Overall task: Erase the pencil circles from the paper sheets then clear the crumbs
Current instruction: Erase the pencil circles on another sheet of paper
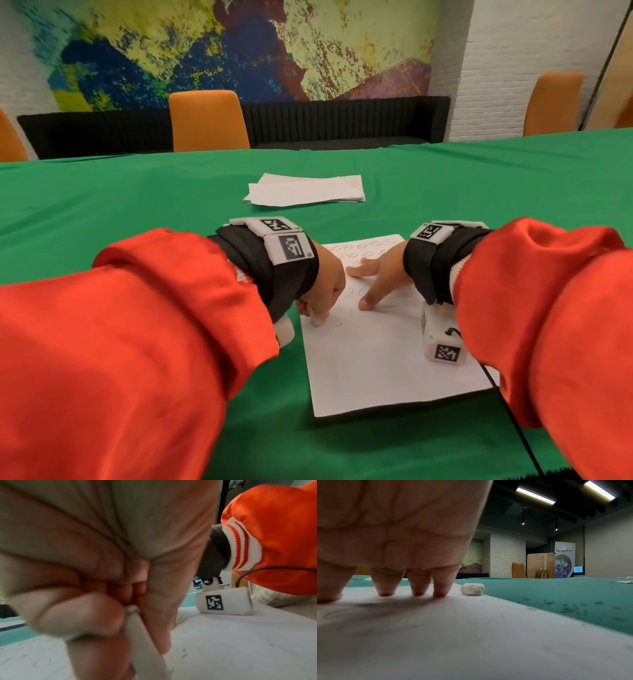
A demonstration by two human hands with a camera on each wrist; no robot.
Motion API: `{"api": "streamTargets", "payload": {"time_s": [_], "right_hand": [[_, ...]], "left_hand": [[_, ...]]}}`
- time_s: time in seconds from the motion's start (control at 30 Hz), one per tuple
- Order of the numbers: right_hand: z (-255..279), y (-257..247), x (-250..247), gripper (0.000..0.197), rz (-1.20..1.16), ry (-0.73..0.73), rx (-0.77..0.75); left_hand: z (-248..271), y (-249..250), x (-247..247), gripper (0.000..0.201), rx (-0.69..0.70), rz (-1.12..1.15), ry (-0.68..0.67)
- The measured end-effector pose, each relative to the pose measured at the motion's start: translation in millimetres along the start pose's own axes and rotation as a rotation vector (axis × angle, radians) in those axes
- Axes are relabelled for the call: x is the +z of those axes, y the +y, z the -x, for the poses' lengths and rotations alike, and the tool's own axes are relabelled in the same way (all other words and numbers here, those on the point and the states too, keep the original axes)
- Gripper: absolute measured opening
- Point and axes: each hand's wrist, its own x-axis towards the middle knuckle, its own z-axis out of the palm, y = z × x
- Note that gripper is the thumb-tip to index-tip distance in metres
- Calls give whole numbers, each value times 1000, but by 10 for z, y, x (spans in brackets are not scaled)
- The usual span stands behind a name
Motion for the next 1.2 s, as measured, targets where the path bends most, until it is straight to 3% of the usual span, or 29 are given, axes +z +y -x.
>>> {"api": "streamTargets", "payload": {"time_s": [0.1, 0.2, 0.23, 0.37, 0.5, 0.6, 0.67, 0.73, 0.87, 0.97, 1.13, 1.2], "right_hand": [[6, -4, -3, 80, 5, 1, 1], [17, -8, -5, 80, 9, 3, 2], [26, -9, -4, 79, 13, 4, 2], [24, 1, -1, 80, 2, 0, -5], [4, 3, -2, 80, -1, -2, -7], [11, -10, -1, 79, 7, 2, -7], [11, -12, 0, 79, 10, 0, -5], [13, -11, 0, 79, 13, 4, 0], [-4, 1, 10, 80, 13, -1, 0], [-14, 2, 11, 80, 3, -3, 2], [21, -17, 7, 79, -7, 5, 6], [22, -24, 2, 79, 2, 4, 7]], "left_hand": [[-19, 12, -8, 18, -20, -31, 53], [-10, 91, 4, 1, -43, -62, 166], [-30, 96, 13, 7, -48, -72, 164], [-9, 56, 11, 5, -27, -27, 49], [16, -1, 15, 19, -8, 80, -57], [28, 7, -7, 5, -19, 3, 43], [18, 25, -4, 7, -27, -44, 130], [-7, 28, 9, 2, -25, -25, 141], [2, -75, 32, 20, -6, 107, 29], [57, -108, 29, 23, -6, 194, -64], [-2, -5, 15, 17, -11, 57, 172], [-32, 45, 26, 10, -19, 38, 187]]}}
